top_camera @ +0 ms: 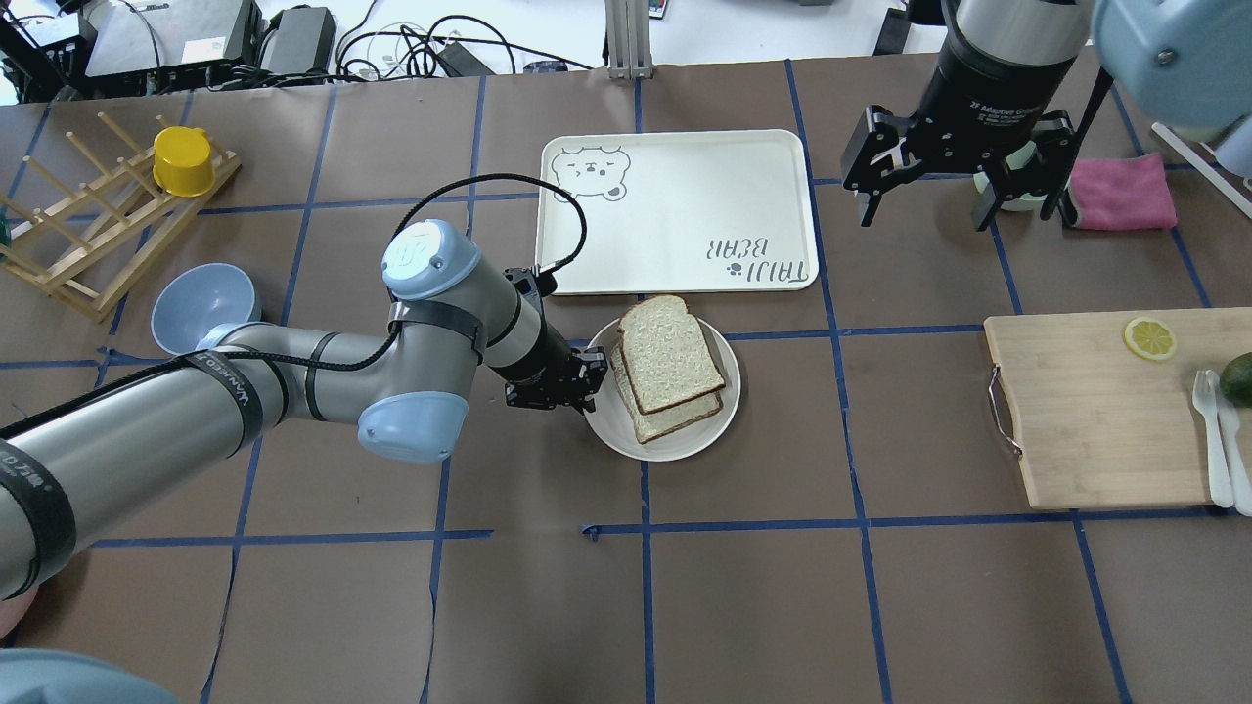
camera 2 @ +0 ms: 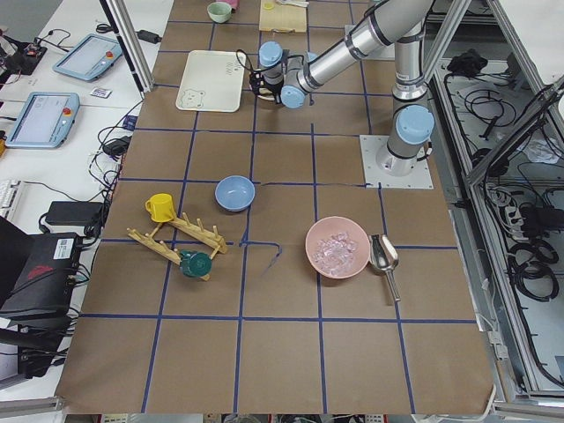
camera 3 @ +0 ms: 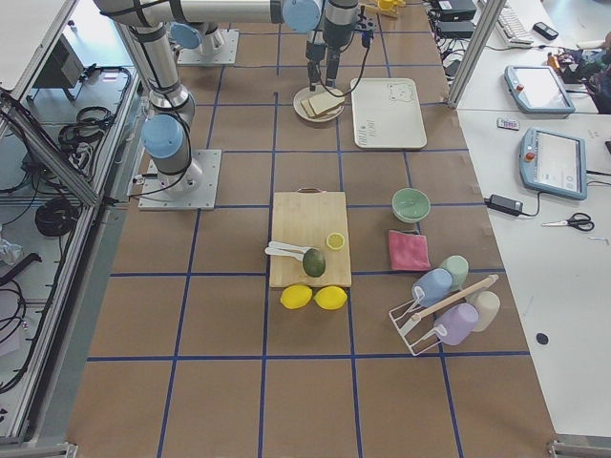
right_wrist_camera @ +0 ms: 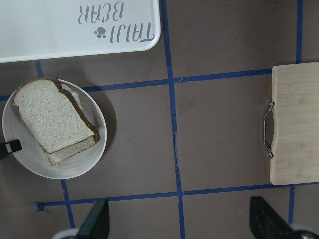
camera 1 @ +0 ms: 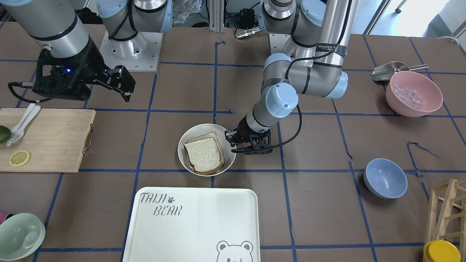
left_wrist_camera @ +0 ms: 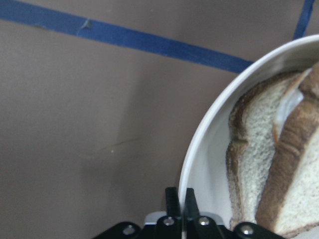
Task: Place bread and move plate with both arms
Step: 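Grip the white plate rim with the left gripper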
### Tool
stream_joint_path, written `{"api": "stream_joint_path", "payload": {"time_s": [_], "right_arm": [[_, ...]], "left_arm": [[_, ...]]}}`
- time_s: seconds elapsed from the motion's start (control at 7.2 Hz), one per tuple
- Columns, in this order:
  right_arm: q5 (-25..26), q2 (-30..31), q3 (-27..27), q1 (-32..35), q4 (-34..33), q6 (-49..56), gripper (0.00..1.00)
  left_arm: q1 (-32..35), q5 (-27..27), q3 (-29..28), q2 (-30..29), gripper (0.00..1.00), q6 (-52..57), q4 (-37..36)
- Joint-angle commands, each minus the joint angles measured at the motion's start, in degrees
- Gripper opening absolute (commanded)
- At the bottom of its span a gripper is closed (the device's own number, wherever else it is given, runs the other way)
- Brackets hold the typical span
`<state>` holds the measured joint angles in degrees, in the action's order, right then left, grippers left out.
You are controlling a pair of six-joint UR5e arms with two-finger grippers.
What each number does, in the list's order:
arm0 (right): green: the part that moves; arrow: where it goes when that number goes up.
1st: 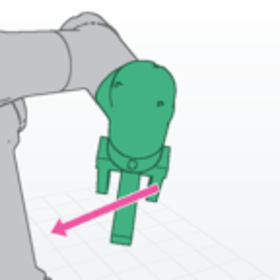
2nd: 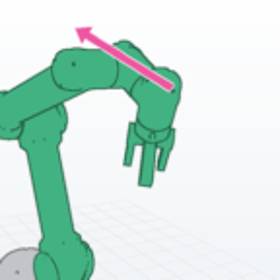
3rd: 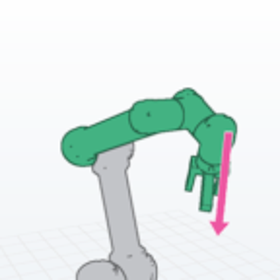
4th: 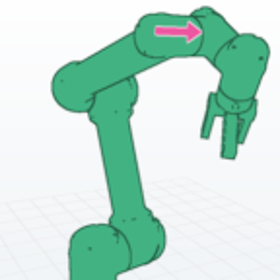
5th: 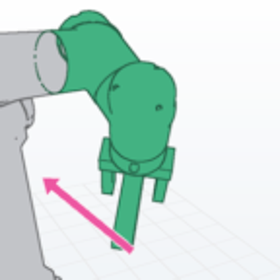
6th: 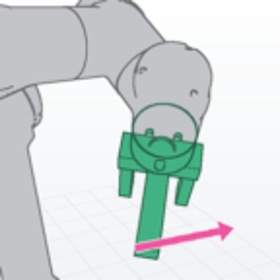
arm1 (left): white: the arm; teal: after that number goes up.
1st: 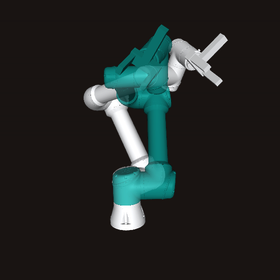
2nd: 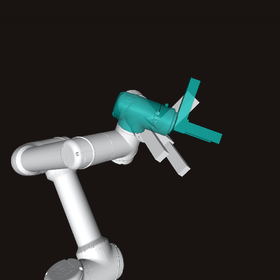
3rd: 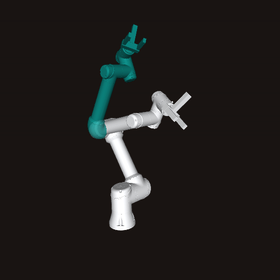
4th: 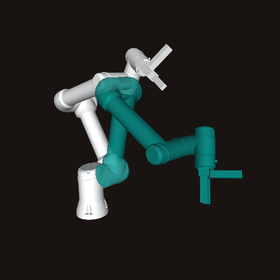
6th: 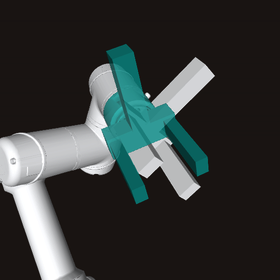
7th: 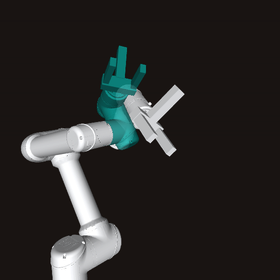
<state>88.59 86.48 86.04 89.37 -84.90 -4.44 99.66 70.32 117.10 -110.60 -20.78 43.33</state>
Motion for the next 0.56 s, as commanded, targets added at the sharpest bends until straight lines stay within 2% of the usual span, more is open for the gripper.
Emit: {"api": "stream_joint_path", "payload": {"time_s": [0.0, 0.42], "right_arm": [[0.0, 0.0, 0.0, 0.01, 0.0, -0.04, 1.0], [0.0, 0.0, 0.0, 0.01, 0.0, -0.04, 1.0]], "left_arm": [[-0.08, -0.01, -2.92, -0.06, 0.0, -1.36, 0.52], [-0.6, -0.8, -7.49, 1.69, 0.0, -1.19, 5.86]]}}
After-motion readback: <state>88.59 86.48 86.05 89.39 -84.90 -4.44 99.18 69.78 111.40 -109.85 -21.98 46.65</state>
